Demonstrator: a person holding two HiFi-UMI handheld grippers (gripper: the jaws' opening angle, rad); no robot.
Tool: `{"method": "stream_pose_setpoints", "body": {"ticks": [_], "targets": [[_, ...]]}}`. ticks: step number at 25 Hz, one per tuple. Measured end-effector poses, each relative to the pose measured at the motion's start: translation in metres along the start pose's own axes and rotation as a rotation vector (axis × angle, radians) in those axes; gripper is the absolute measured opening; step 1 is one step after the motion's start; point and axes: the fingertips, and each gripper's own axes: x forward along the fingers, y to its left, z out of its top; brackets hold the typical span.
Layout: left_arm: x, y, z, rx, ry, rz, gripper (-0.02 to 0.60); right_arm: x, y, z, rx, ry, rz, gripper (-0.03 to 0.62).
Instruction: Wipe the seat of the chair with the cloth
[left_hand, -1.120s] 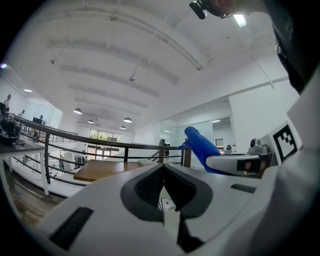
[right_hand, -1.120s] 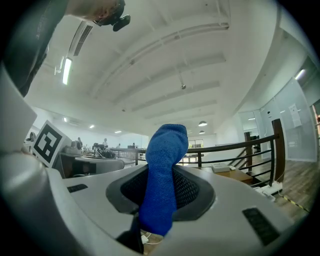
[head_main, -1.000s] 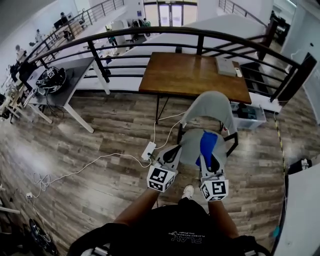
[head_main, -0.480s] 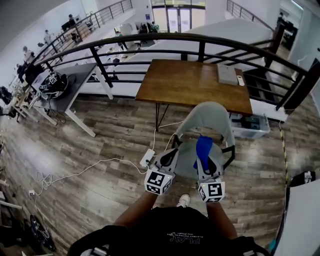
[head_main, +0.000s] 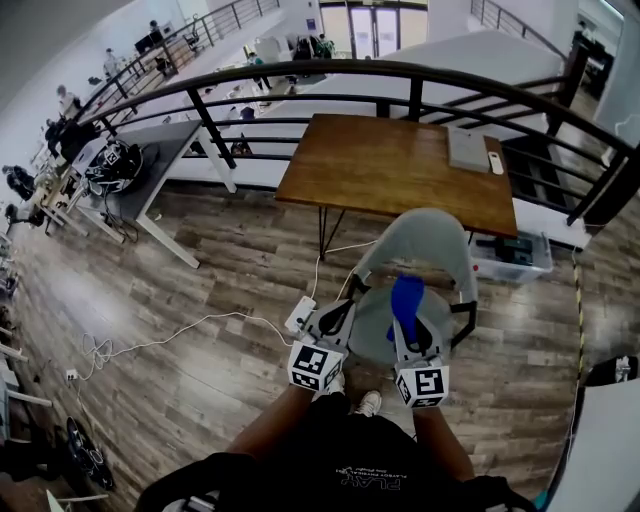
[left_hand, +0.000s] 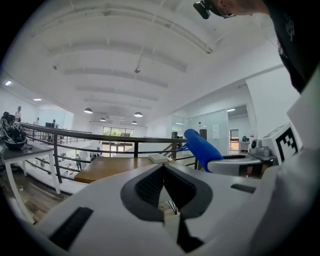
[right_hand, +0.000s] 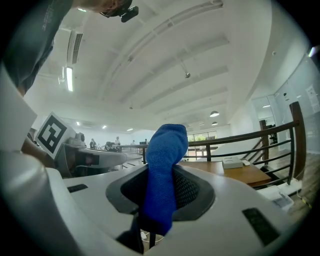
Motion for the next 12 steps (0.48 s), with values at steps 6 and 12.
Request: {"method": "stream_pose_setpoints", "body": {"ticks": [6,12], "targets": [[0.026,0.025,-0.005,-0.018,0.007,-0.004,0.002,0.033,-0.007,-0.007,-0.015,0.028,0.009,0.113],[0.062,0.058,-0.003,-0.015,0.0,-0.036,0.002,0.075,-0.016,-0.007,-0.025,0.044,-0.015,0.114]]}}
